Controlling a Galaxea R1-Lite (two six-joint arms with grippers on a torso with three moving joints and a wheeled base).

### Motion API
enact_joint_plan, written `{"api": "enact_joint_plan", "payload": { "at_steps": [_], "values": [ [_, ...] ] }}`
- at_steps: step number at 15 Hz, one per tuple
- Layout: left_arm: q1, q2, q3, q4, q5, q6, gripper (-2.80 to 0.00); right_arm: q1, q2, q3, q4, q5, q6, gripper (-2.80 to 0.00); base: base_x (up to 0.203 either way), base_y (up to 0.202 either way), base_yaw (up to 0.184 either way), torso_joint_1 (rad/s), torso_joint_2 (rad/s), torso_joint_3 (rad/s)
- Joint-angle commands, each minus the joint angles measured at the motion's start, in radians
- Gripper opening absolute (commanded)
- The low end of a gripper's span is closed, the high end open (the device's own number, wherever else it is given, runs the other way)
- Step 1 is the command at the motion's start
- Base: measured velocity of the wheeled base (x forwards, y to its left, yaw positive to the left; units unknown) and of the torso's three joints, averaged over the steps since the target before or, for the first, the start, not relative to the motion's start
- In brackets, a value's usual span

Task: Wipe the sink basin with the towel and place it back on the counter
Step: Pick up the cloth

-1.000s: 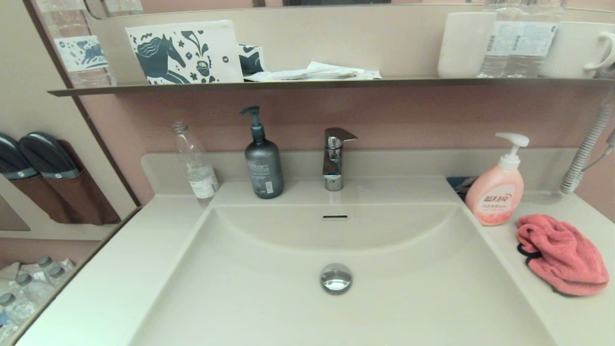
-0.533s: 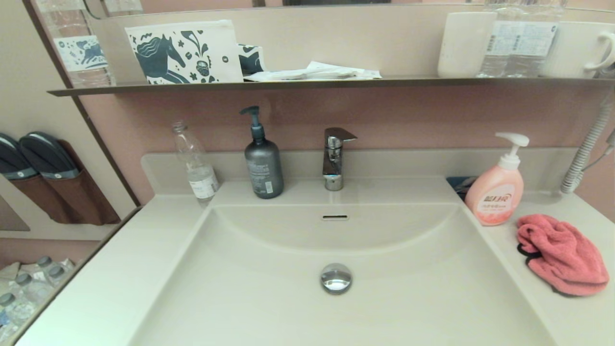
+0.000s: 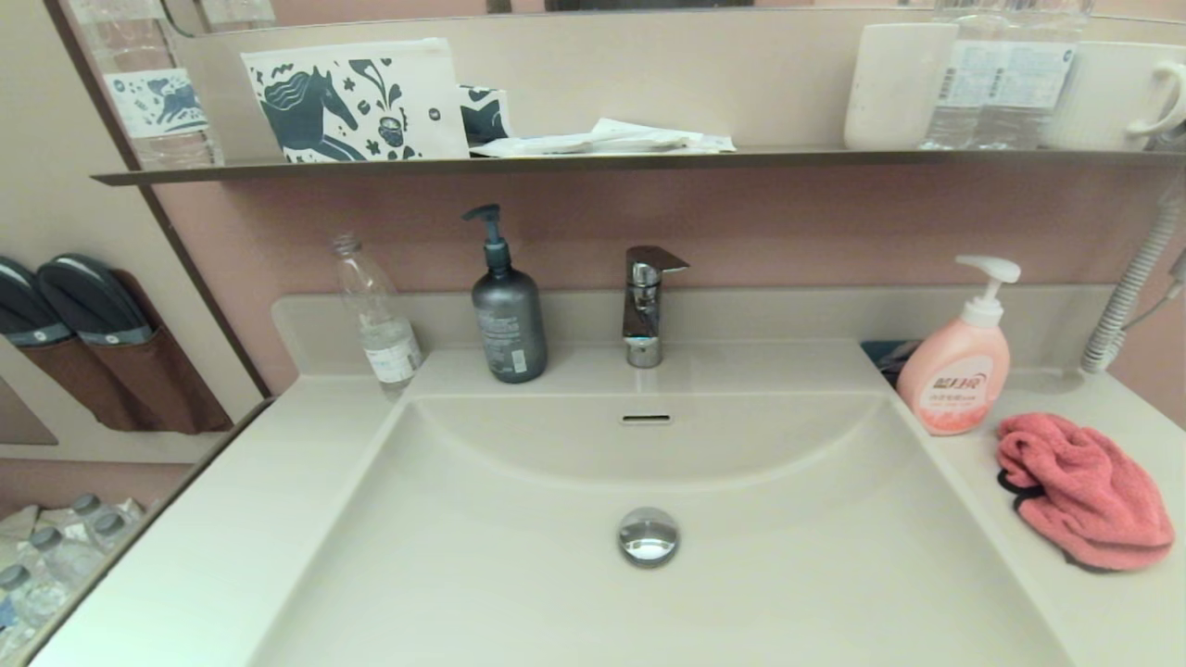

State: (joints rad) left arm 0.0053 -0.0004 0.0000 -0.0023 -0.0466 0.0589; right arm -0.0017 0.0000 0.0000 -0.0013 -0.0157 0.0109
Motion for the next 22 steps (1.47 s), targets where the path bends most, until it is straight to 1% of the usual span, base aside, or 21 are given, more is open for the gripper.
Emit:
{"api": "enact_joint_plan", "payload": {
  "at_steps": [1, 3, 22],
  "values": [
    [-0.004, 0.002, 0.0, -0.001, 0.002, -0.009, -2.8, 0.0, 0.0, 0.0, 0.0, 0.0, 0.0, -2.8, 0.0, 0.0, 0.0, 0.0, 0.0, 0.0],
    [-0.004, 0.002, 0.0, -0.002, 0.005, -0.033, -2.8, 0.0, 0.0, 0.0, 0.0, 0.0, 0.0, -2.8, 0.0, 0.0, 0.0, 0.0, 0.0, 0.0],
    [-0.004, 0.002, 0.0, -0.002, 0.007, -0.033, -2.8, 0.0, 0.0, 0.0, 0.0, 0.0, -0.002, -2.8, 0.0, 0.0, 0.0, 0.0, 0.0, 0.0]
  ]
}}
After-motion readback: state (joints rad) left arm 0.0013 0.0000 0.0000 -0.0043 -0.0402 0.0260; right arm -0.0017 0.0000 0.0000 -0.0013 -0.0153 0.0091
